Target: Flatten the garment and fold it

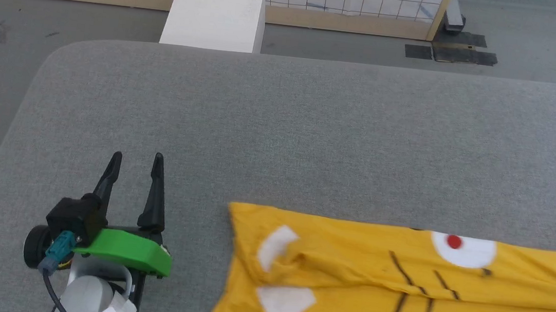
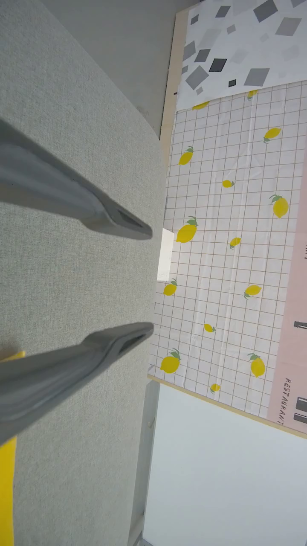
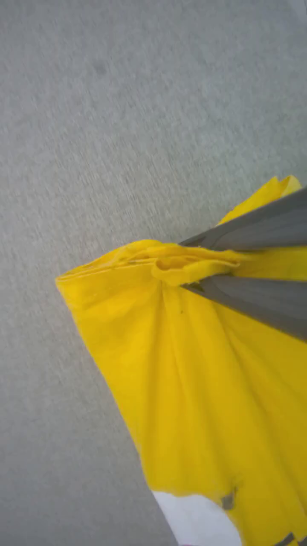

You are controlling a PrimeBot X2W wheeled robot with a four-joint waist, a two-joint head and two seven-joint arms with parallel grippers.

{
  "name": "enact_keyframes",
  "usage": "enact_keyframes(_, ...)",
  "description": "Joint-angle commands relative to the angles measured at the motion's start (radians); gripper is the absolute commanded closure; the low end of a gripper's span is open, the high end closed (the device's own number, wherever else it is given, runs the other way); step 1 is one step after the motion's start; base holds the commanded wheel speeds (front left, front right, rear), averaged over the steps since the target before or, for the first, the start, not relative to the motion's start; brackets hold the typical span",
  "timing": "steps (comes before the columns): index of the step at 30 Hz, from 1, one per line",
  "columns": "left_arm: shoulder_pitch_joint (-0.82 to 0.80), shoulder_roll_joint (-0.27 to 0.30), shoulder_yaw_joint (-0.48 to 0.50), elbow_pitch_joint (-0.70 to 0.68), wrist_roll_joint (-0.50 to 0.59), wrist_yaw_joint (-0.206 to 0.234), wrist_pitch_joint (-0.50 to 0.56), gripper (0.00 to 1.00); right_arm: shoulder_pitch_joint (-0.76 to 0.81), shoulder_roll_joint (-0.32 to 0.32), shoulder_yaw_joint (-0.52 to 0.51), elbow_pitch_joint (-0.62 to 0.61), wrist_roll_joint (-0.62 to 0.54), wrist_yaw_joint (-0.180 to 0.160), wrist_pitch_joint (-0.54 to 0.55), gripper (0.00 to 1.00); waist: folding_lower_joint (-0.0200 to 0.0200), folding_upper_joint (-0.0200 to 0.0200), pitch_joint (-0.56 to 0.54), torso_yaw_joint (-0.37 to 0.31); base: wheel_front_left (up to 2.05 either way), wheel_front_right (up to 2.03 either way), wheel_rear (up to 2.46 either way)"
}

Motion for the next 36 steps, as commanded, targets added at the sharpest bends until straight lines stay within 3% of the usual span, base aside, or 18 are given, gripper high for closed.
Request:
enact_keyframes(1, 0.015, -0.005, 0.003, 0.003, 0.016, -0.007, -0.004, 0.0, 0.008, -0.011, -0.042, -0.008, -0.043, -0.002, -0.035, 1.0, 0.0, 0.0, 0.0, -0.002, 0.0, 0.0, 0.0)
enact_keyframes(4, 0.015, -0.006, 0.002, 0.006, 0.017, -0.01, -0.004, 0.0, 0.008, -0.019, -0.105, -0.011, -0.108, -0.002, -0.084, 1.0, 0.0, 0.0, 0.002, -0.005, 0.0, 0.0, 0.0)
enact_keyframes(8, 0.015, -0.007, 0.001, 0.009, 0.018, -0.013, -0.005, 0.0, 0.014, -0.017, -0.112, -0.011, -0.145, -0.002, -0.113, 1.0, 0.0, 0.0, 0.001, -0.01, 0.0, 0.0, 0.0)
enact_keyframes(14, 0.014, -0.007, -0.01, 0.023, 0.012, -0.018, -0.005, 0.0, 0.084, -0.007, 0.024, -0.139, -0.094, -0.002, -0.069, 1.0, 0.0, 0.0, -0.011, -0.003, 0.0, 0.0, 0.0)
enact_keyframes(21, 0.007, -0.007, -0.024, 0.034, 0.009, -0.022, -0.005, 0.0, 0.229, 0.034, 0.353, -0.609, 0.024, -0.002, 0.161, 1.0, 0.0, 0.0, -0.009, 0.006, 0.0, 0.0, 0.0)
enact_keyframes(26, -0.008, -0.007, -0.033, 0.04, 0.004, -0.022, -0.005, 0.0, 0.214, -0.011, 0.63, -0.798, 0.009, -0.002, 0.271, 1.0, 0.0, 0.0, 0.007, 0.018, 0.0, 0.0, 0.0)
enact_keyframes(31, -0.023, -0.007, -0.04, 0.042, -0.001, -0.021, -0.005, 0.0, 0.096, -0.028, 0.9, -0.72, 0.034, -0.002, 0.276, 1.0, 0.0, 0.0, 0.029, 0.037, 0.0, 0.0, 0.0)
enact_keyframes(36, -0.036, -0.008, -0.05, 0.046, -0.009, -0.019, -0.005, 0.0, -0.022, 0.003, 1.052, -0.514, 0.064, -0.002, 0.234, 1.0, 0.0, 0.0, 0.052, 0.064, 0.0, 0.0, 0.0)
